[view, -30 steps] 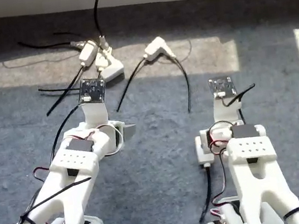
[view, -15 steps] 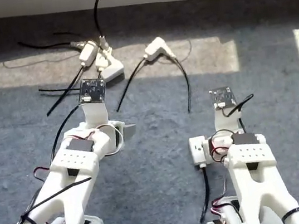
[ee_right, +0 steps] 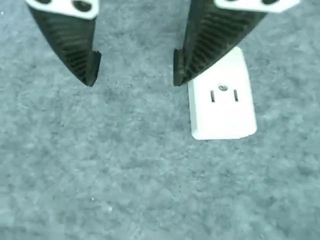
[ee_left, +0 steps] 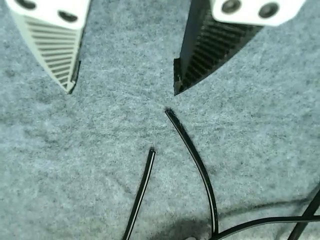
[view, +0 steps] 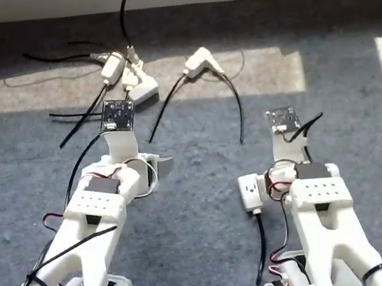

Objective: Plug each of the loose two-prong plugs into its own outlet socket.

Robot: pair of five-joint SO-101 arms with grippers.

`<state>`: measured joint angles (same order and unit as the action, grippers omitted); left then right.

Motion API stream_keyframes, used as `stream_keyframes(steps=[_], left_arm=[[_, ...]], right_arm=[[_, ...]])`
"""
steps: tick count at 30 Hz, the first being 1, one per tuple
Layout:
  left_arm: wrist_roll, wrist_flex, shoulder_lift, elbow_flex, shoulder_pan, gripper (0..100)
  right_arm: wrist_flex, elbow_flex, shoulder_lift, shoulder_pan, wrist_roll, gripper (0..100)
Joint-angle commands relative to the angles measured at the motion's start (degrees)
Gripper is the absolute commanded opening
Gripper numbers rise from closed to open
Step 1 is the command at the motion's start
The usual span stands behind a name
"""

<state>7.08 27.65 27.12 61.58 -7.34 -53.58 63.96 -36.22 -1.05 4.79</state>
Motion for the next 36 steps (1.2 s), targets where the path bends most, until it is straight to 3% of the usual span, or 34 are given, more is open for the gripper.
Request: stream_keyframes(steps=[1,13,21,26,36], left_arm=[[0.3,-1.1,1.7,-0.2,0.1,30],[0.3,-1.1,1.6,-0.1,0.1,30],[0.3,-1.1,1.6,-0.1,0.1,30],[0.3,-1.1,1.6,-0.1,0.1,30],[0.3,-0.9,1.6,-0.1,0.1,30]], right_arm=[[-3.7,-6.7,-1.5,-0.9,-1.8,23.5],[0.8,-2.9,-0.8,-8.9,-6.8,23.5],[5.7,0.8,-0.8,-2.8,-4.0,23.5],[11.1,7.5,-0.7,-2.4,-1.2,23.5],[11.3,9.5,-0.7,-1.7,-1.1,23.5]])
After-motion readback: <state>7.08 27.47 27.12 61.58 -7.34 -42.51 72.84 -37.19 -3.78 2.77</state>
